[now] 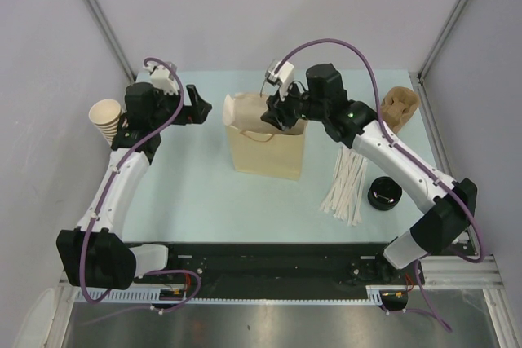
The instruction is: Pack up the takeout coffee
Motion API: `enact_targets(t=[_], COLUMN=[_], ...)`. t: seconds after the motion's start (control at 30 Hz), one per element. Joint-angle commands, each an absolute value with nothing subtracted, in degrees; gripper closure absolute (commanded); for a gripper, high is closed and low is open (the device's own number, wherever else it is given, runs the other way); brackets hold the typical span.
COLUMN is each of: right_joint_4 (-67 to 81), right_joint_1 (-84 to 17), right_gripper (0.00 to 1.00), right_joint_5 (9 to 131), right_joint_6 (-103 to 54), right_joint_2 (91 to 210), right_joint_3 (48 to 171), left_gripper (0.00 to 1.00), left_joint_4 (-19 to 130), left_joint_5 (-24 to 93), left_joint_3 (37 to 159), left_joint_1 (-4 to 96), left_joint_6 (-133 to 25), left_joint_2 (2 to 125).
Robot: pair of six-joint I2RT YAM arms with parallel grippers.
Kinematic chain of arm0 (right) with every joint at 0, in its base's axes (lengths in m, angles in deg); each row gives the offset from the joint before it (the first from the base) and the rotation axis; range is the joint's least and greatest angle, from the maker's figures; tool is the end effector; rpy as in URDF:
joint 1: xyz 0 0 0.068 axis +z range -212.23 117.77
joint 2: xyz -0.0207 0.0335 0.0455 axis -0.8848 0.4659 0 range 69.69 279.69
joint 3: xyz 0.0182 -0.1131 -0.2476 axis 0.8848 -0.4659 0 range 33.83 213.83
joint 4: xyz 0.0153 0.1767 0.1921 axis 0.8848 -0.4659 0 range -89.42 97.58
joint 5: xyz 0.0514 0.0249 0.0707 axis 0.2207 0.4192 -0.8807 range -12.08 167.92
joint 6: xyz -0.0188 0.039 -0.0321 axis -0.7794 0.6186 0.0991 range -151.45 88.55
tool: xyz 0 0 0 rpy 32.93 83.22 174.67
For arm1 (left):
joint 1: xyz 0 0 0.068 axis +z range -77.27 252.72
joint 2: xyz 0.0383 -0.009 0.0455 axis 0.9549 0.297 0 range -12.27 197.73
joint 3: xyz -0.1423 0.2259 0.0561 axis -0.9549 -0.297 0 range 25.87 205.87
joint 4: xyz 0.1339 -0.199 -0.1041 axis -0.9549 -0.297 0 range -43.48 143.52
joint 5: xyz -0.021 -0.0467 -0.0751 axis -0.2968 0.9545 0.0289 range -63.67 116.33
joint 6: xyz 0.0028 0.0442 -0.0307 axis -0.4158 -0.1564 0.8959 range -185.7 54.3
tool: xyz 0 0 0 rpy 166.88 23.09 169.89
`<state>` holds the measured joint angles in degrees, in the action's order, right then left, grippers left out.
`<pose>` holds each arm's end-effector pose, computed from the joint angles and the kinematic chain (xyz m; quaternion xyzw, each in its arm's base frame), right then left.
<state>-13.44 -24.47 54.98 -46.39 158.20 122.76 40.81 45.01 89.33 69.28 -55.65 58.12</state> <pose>0.2742 0.2300 0.4016 -0.4591 0.6718 0.2706 0.5145 0.2821 -0.0284 0.3561 0.0469 0.8105 -0.1985 0.5490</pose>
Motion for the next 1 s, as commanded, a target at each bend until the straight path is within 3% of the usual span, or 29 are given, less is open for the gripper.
enact_targets(t=[0.0, 0.07, 0.23, 0.47, 0.67, 0.87, 0.97], right_joint_4=[-12.20, -11.94, -10.36, -9.12, -11.58, -18.42, -23.44], right_joint_1=[-24.79, -24.88, -25.84, -30.76, -41.03, -52.72, -55.46], right_gripper=[0.50, 0.49, 0.31, 0.00, 0.01, 0.00, 0.00], right_joint_5=[55.95, 57.18, 60.60, 65.97, 67.20, 66.07, 64.92], right_joint_6=[-46.04, -45.95, -43.75, -37.26, -30.67, -26.62, -26.87], right_joint_2=[154.24, 154.24, 155.12, 153.81, 149.77, 143.52, 140.36], right_joint_3=[124.53, 126.02, 133.32, 136.84, 130.98, 119.64, 115.50], left_gripper=[0.01, 0.01, 0.00, 0.01, 0.00, 0.01, 0.00], left_joint_4=[39.29, 38.15, 34.90, 26.38, 14.59, 9.42, 9.14], left_joint_5=[45.84, 45.93, 46.19, 45.93, 44.09, 45.05, 44.17], left_joint_3=[91.43, 92.31, 94.85, 103.37, 113.49, 110.42, 102.72], left_joint_1=[69.82, 69.82, 69.82, 69.82, 69.82, 69.82, 69.82], left_joint_6=[-56.64, -57.43, -59.45, -62.18, -64.47, -69.46, -72.01], left_joint_2=[57.34, 57.43, 57.34, 61.46, 67.36, 68.59, 66.14])
